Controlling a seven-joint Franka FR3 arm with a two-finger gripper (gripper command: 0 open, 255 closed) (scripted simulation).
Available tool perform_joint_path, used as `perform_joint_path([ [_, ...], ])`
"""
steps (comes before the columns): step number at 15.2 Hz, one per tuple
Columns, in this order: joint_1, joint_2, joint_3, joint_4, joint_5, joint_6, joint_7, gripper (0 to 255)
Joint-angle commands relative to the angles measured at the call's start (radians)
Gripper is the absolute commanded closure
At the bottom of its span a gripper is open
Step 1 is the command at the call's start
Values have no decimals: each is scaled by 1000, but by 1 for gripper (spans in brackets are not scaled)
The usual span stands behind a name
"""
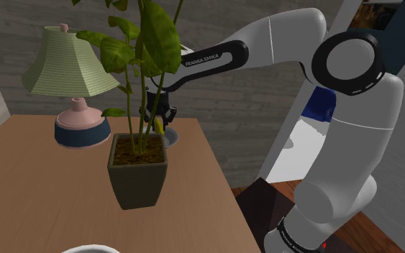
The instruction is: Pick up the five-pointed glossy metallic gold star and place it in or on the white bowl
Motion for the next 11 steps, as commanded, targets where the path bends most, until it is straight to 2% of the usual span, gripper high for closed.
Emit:
perform_joint_path([
  [1,0,0,0,0,0,1,0,255],
  [3,0,0,0,0,0,1,0,255],
  [4,0,0,0,0,0,1,0,0],
  [9,0,0,0,0,0,1,0,0],
  [11,0,-19,8,45,19,-59,-12,0],
])
